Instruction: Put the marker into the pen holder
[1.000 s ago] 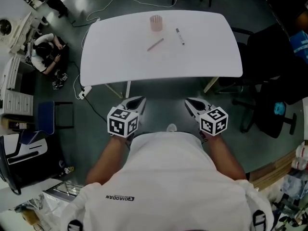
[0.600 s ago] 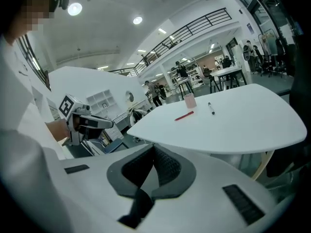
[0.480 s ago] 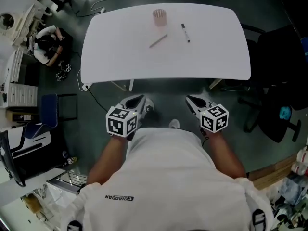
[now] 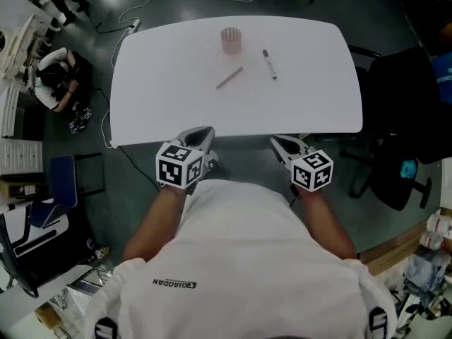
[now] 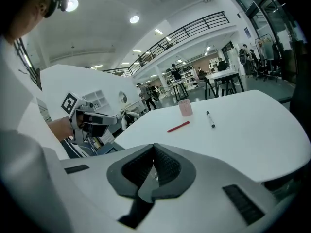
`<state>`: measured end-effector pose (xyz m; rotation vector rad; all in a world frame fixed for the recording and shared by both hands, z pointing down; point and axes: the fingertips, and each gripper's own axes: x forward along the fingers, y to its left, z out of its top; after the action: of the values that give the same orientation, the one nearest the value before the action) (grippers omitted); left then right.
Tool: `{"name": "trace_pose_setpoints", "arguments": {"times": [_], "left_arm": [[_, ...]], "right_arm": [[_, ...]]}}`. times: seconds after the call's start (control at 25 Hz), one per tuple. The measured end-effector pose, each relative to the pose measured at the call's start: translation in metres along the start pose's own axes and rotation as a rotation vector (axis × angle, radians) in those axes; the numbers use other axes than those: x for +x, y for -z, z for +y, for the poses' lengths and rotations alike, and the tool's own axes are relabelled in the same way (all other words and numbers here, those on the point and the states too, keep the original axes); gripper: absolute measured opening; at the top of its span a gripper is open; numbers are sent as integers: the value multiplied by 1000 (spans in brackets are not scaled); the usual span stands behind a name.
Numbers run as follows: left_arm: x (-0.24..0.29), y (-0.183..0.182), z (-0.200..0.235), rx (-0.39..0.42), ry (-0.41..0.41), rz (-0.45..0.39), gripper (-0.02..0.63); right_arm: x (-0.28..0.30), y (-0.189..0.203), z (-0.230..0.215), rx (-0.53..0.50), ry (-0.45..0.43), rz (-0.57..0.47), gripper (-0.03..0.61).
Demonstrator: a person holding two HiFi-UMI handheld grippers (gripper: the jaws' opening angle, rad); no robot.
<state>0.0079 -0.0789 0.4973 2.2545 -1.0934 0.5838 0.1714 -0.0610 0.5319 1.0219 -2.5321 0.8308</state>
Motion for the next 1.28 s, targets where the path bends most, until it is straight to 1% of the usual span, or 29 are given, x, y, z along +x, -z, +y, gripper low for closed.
{"name": "trace_pose_setpoints", "arguments": {"times": [0.16,0.32,0.48,0.68,0.8,0.92,1.0,1.12,1.28], "left_arm": [[15,-31,43,33,26,1,26],[27,-50,84,67,53,16,26],[39,-55,123,76,79,38,26],[60,-46,159,107,88,93,26],[70,-43,168,76,98,109,26],[78,-41,173,55,97,118,26],[86,-43,179,42,75,123,26],[95,-51,184,-10,42,106,26],[105,-53,186,-68,-21,103,26]], "right_arm": [[38,-33,-10,-11,54,0,18],[74,-60,-22,-6,109,-3,18],[105,-75,-40,-45,189,15,18],[131,-92,-59,-141,272,34,18],[140,-93,-76,-156,302,72,18],[146,-88,-111,-138,355,110,18],[150,-80,-143,-100,402,135,20],[155,-68,-192,-40,451,169,33],[168,-51,-240,-38,460,242,76]]}}
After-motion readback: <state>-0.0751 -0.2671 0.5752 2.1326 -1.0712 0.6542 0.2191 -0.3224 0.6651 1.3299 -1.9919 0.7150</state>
